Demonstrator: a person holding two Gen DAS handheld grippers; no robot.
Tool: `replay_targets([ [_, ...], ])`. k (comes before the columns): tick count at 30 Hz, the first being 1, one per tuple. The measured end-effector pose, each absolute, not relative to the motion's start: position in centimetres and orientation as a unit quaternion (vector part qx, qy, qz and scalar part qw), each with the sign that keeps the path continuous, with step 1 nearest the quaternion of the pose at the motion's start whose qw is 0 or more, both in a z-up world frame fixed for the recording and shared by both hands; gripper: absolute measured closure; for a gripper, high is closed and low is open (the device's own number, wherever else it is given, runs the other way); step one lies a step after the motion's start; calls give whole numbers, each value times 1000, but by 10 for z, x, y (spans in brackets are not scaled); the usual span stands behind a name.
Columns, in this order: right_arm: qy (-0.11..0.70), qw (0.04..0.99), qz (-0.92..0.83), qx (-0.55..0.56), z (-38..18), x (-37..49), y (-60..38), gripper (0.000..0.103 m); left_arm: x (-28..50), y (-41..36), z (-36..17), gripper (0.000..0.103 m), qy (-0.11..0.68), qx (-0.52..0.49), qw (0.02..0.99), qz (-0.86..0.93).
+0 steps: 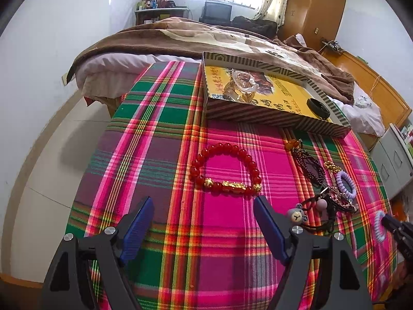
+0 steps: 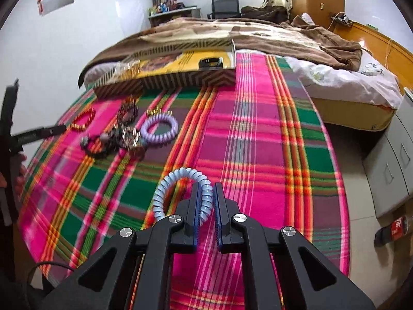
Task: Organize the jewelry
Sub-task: 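Grasp the red bead bracelet with the left tool while the right tool holds the coil, then carry the red bracelet and blue coil over the yellow tray with both tools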
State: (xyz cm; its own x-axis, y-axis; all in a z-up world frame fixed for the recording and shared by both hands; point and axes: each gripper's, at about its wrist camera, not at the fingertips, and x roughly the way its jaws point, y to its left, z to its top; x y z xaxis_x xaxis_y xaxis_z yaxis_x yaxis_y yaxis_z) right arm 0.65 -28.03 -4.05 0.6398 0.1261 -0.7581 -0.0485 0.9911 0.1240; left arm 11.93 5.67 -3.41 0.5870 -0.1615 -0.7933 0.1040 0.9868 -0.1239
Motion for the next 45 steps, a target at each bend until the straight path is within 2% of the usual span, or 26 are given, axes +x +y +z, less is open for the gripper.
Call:
replay_targets([
  [6, 394, 916, 47, 56, -24, 16, -281, 94, 138, 55, -36, 24, 455, -44, 886, -73],
  [9, 389, 918, 51, 57, -21, 23, -277, 94, 148, 49, -39, 20, 459, -40, 884, -73],
  [17, 376, 923, 61, 63, -18, 35, -276, 94, 177, 46, -53, 20, 479, -9, 878, -14],
  [24, 372, 924, 65, 70, -19, 45, -279, 94, 180, 46, -56, 20, 465, 15, 885, -6],
  [27, 373, 923, 64, 73, -21, 48, -280, 94, 184, 42, -54, 33, 462, 20, 886, -15],
  [29, 373, 923, 64, 75, -22, 48, -282, 94, 186, 34, -51, 56, 461, 26, 887, -24],
  [30, 372, 923, 64, 76, -22, 49, -283, 94, 186, 29, -50, 62, 461, 31, 886, -29],
  [31, 371, 923, 64, 77, -21, 49, -283, 94, 186, 25, -50, 72, 460, 36, 887, -33],
  [34, 368, 924, 66, 77, -20, 49, -284, 94, 184, 15, -49, 88, 456, 49, 888, -38],
  [37, 368, 924, 65, 79, -21, 49, -286, 94, 183, 12, -49, 93, 455, 46, 888, -40],
  [45, 365, 925, 62, 84, -19, 48, -290, 94, 178, 15, -44, 94, 447, 34, 893, -41],
])
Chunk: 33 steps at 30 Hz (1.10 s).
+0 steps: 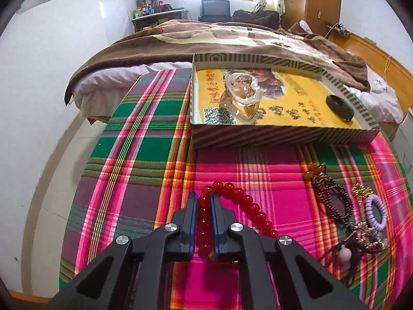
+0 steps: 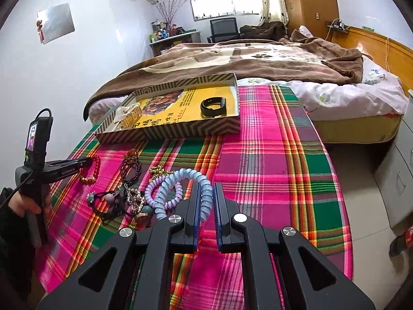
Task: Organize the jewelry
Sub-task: 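Carry the red bracelet and blue coil over the yellow tray with both tools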
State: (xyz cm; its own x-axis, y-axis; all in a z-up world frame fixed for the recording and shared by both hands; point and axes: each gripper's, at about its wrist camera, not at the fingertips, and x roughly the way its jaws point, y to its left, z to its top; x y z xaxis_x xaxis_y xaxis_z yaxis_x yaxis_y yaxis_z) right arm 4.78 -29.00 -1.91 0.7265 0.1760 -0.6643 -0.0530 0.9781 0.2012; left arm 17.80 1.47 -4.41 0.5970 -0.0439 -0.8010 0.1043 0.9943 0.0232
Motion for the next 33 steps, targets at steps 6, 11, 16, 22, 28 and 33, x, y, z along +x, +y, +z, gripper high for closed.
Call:
replay_targets([
  [6, 355, 929, 61, 86, -13, 44, -291, 94, 168, 12, -19, 94, 418, 25, 906, -60],
  [11, 347, 932, 60, 83, -6, 40, -291, 94, 161, 8, -1, 94, 402, 22, 913, -68],
  [16, 335, 937, 58, 82, 5, 38, -295, 94, 155, 5, 17, 94, 385, 24, 920, -75],
  [22, 320, 942, 58, 79, 18, 39, -296, 94, 150, 0, 37, 93, 366, 23, 927, -83],
  [28, 309, 947, 58, 70, 34, 55, -296, 94, 152, -7, 60, 94, 347, 25, 933, -96],
  [33, 301, 949, 61, 67, 46, 77, -294, 94, 161, -14, 78, 93, 333, 20, 935, -117],
])
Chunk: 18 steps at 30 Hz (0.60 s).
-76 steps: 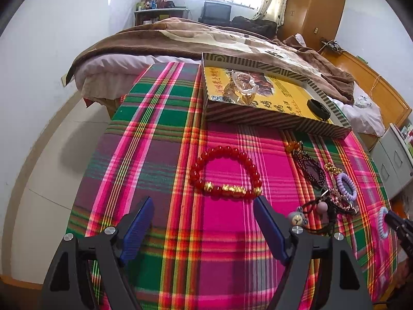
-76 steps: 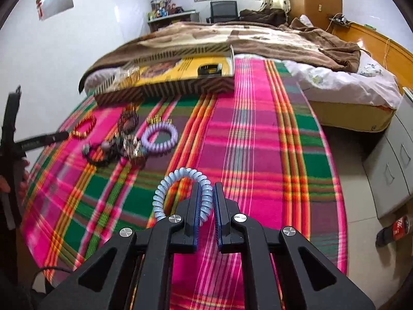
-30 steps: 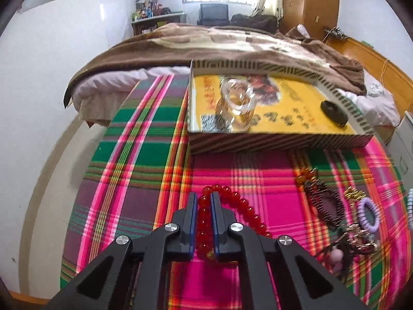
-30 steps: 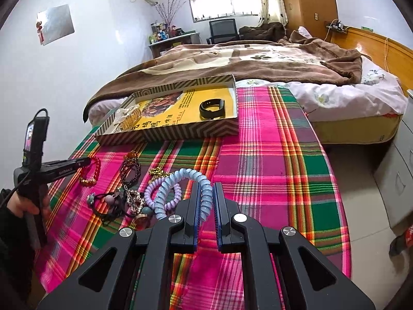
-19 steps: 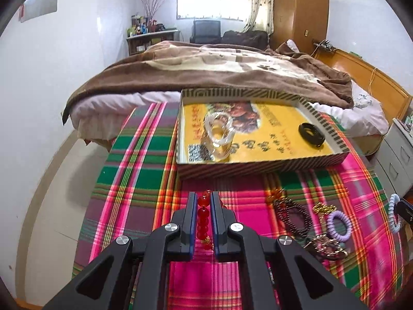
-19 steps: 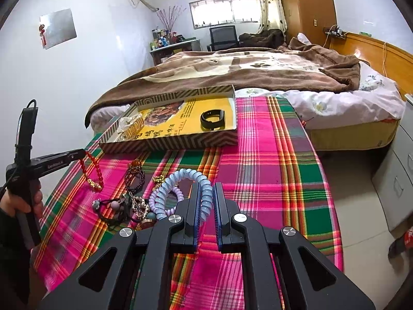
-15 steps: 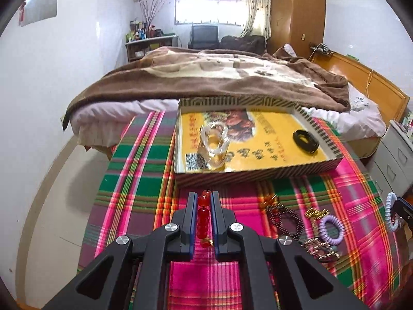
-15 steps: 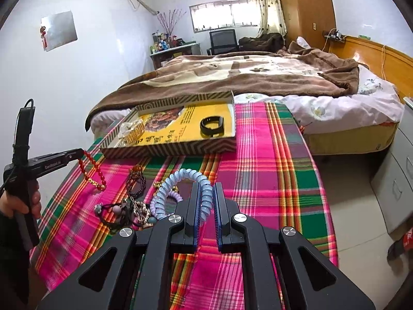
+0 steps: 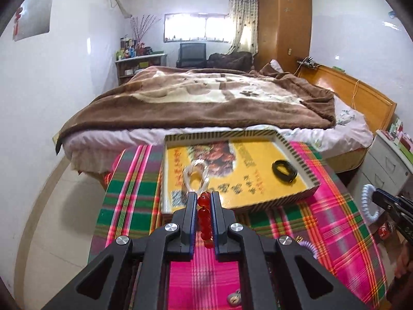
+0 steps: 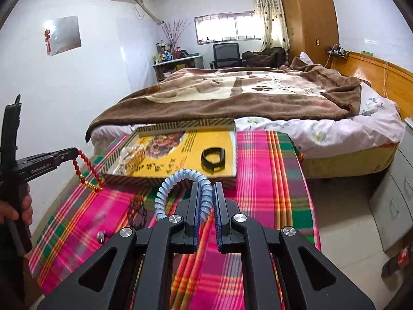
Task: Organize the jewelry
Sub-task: 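Carry the red bracelet and blue coil over the yellow tray with both tools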
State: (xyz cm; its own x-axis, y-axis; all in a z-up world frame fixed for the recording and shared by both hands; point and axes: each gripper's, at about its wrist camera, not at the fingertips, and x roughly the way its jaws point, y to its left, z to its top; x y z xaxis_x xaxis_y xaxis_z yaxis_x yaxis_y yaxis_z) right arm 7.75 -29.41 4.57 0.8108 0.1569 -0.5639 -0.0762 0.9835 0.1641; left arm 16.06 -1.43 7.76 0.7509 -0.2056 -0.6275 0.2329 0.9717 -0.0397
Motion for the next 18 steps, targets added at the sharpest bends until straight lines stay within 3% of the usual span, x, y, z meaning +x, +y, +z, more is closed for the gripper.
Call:
replay_targets([
  [18, 359, 928, 72, 66, 23, 225, -283, 94, 264, -58, 73, 93, 333, -7, 923, -192],
])
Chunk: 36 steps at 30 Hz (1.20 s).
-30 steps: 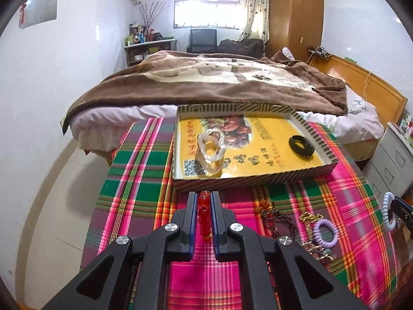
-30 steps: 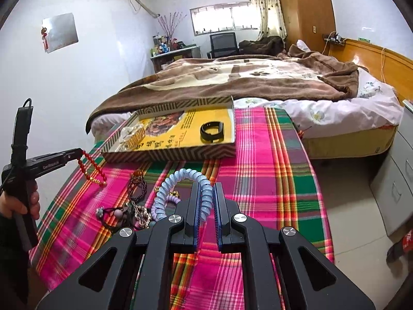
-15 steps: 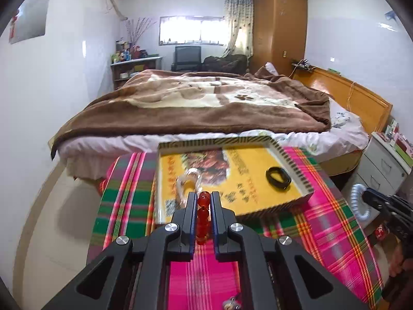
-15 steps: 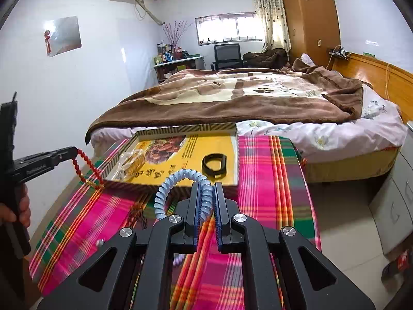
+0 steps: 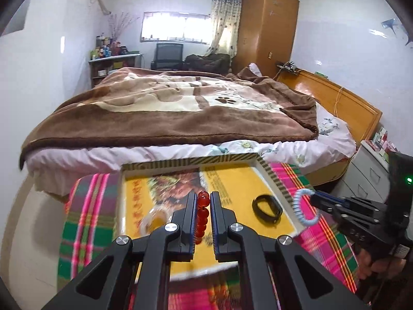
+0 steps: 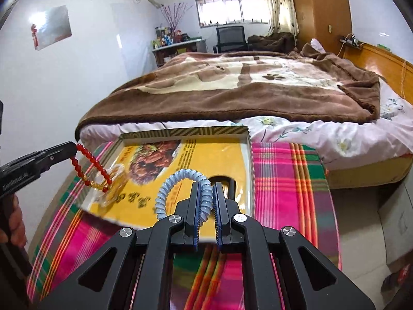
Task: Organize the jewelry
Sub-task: 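Carry the red bracelet and blue coil over the yellow tray with both tools, then open the left tool over the tray while the right tool releases the blue coil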
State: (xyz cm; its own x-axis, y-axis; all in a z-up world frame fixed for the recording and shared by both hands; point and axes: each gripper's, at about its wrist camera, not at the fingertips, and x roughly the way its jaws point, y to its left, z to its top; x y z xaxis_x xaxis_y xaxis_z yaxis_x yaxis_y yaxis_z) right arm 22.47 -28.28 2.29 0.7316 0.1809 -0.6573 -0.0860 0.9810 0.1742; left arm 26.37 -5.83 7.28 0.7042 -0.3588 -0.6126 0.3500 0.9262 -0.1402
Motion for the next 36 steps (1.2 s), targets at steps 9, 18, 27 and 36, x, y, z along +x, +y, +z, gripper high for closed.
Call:
replay_targets([
  [9, 409, 909, 52, 58, -11, 308, -293, 94, 335, -81, 37, 93, 368, -26, 908, -199],
  [18, 440, 897, 42, 26, -31, 350, -290, 94, 378, -87, -8, 93, 414, -2, 895, -164],
  [27, 462, 886, 33, 18, -44, 369, -285, 93, 389, -74, -24, 93, 433, 2, 891, -138],
  [36, 467, 883, 21, 24, -50, 372, -289, 91, 388, -71, -32, 83, 445, -4, 885, -140],
])
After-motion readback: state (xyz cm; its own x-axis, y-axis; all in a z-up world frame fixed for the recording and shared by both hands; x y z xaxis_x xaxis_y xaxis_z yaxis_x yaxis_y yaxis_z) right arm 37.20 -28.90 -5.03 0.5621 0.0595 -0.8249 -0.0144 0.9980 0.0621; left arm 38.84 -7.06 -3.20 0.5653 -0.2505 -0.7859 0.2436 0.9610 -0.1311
